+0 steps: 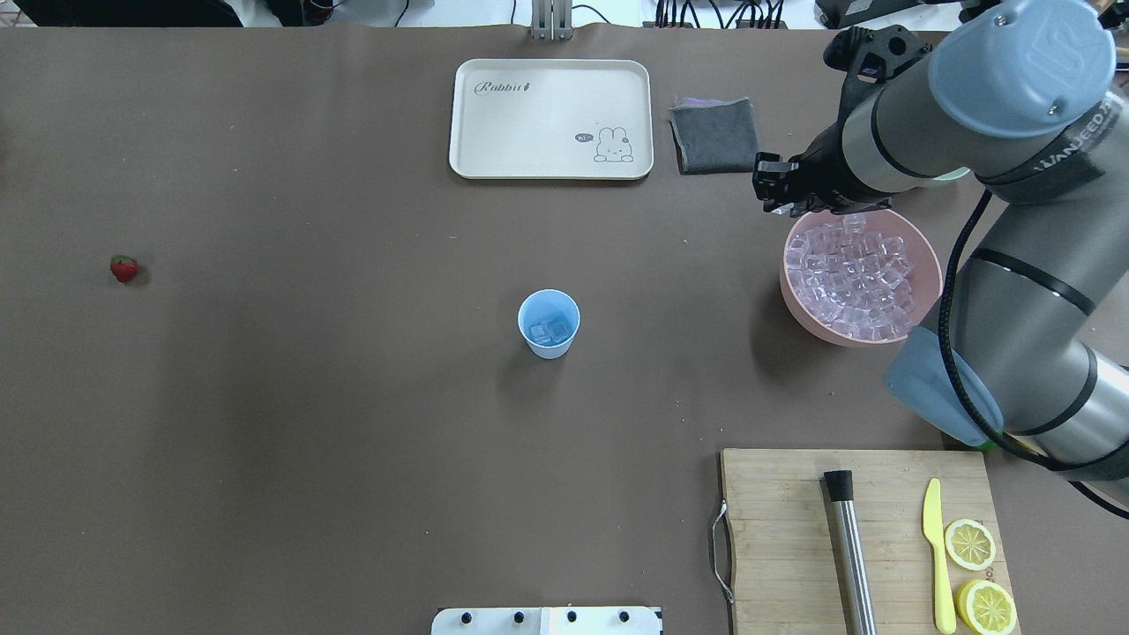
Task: Put ice and strawberries in cup
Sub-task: 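Carry the ice cube with the right gripper over the light-blue cup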
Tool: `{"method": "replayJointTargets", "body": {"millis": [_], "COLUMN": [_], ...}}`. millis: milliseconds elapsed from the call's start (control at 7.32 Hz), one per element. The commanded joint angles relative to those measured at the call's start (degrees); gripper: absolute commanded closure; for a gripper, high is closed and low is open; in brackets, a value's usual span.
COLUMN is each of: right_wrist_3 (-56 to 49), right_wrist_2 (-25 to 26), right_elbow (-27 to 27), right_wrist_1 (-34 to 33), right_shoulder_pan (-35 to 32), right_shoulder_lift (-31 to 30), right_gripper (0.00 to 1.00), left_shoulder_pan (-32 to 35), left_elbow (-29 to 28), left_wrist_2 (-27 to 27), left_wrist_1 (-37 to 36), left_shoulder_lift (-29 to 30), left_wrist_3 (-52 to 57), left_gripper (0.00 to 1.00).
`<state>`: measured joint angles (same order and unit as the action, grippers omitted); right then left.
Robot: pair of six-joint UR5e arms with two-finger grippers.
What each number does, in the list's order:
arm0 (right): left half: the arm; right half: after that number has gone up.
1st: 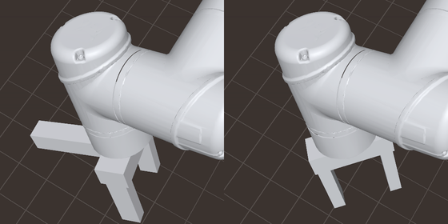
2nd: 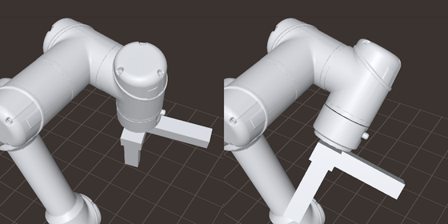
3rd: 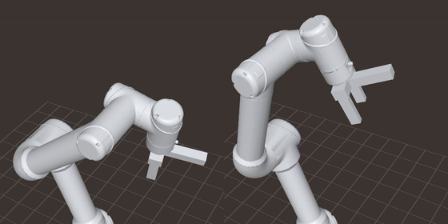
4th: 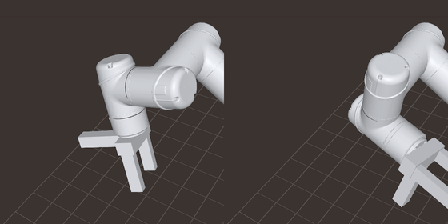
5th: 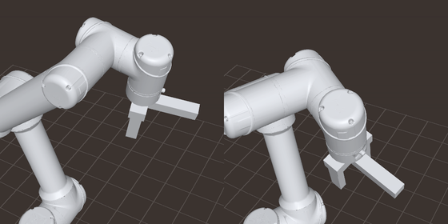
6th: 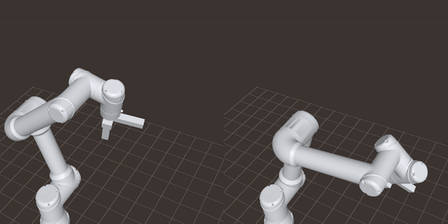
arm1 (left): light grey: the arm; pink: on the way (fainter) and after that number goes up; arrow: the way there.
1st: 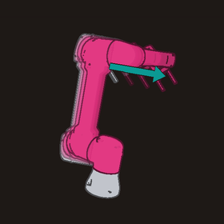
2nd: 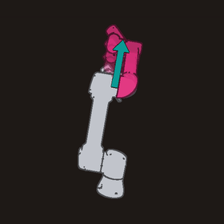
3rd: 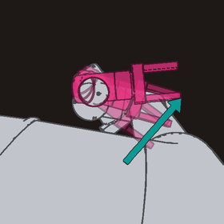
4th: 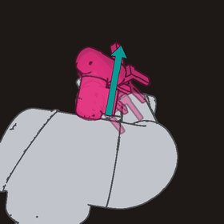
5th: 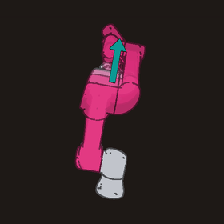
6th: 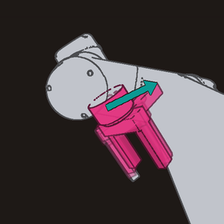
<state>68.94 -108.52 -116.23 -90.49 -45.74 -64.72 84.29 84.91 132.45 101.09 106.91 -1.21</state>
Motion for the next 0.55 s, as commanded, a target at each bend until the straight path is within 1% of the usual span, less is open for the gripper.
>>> {"method": "replayJointTargets", "body": {"millis": [0,137,273,410], "right_wrist_3": [3.72,4.27,4.27,4.19], "right_wrist_2": [0.67,2.77,6.35,9.35], "right_elbow": [2.39,3.89,4.34,5.91], "right_wrist_1": [9.94,13.55,14.63,14.73], "right_shoulder_pan": [3.53,6.25,10.1,13.19], "right_shoulder_lift": [0.39,0.65,1.17,3.44], "right_gripper": [1.0,1.0,1.0,1.0], "left_shoulder_pan": [0.0,0.0,0.0,0.0], "left_elbow": [-0.45,-0.62,-1.24,-1.59], "left_wrist_2": [0.0,0.0,0.0,0.0], "left_wrist_1": [0.07,0.07,0.07,0.16], "left_shoulder_lift": [-0.21,-0.38,-0.39,-0.47], "left_wrist_3": [0.07,0.07,0.07,0.07], "left_gripper": [0.02,0.02,0.02,0.02]}}
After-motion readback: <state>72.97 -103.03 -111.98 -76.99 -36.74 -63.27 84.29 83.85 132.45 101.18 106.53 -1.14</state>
